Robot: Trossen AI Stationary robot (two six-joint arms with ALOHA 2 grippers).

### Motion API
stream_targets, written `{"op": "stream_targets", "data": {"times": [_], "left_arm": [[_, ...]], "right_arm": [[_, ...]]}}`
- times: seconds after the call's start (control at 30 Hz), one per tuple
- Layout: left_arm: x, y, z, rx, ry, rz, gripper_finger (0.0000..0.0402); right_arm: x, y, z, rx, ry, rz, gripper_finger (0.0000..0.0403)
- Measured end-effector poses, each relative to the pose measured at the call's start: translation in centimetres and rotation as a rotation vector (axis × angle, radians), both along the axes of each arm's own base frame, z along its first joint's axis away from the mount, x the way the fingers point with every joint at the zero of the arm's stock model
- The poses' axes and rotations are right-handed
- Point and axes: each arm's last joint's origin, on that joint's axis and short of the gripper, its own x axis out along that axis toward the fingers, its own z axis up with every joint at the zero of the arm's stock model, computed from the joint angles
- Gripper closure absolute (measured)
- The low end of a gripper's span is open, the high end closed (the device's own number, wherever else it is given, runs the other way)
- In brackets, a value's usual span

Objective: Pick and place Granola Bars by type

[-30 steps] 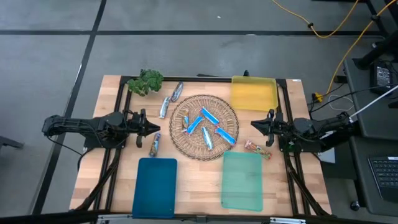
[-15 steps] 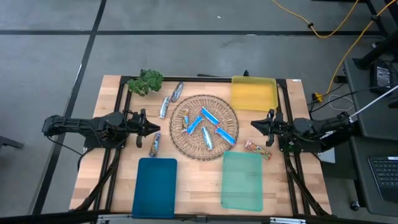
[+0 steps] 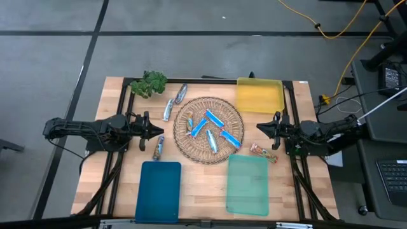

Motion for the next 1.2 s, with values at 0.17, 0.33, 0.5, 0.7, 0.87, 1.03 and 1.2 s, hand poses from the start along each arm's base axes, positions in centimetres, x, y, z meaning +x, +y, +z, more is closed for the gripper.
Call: {"op": "stream_targets", "data": {"times": [0.17,0.33,0.5,0.7,0.87,1.03,1.2], "left_arm": [[0.0,0.0,0.0,0.000,0.000,0.000,0.0368],[0.0,0.0,0.0,0.000,0.000,0.000,0.0368],[0.0,0.0,0.0,0.000,0.000,0.000,0.0368],[0.0,0.0,0.0,0.000,-0.001,0.000,0.0368],[0.0,0.0,0.0,0.000,0.000,0.001,0.0368],[0.0,0.2,0.2,0.005,-0.019,0.063,0.0368],[0.0,0.4,1.0,-0.113,-0.124,0.148,0.0368]], "right_arm": [[0.0,0.0,0.0,0.000,0.000,0.000,0.0368],[0.0,0.0,0.0,0.000,0.000,0.000,0.0368],[0.0,0.0,0.0,0.003,-0.001,0.000,0.0368],[0.0,0.0,0.0,0.061,-0.014,0.000,0.0368],[0.0,0.0,0.0,0.080,-0.018,0.000,0.0368],[0.0,0.0,0.1,0.083,-0.034,0.000,0.0368],[0.0,-0.1,0.2,0.082,-0.037,-0.019,0.0368]]}}
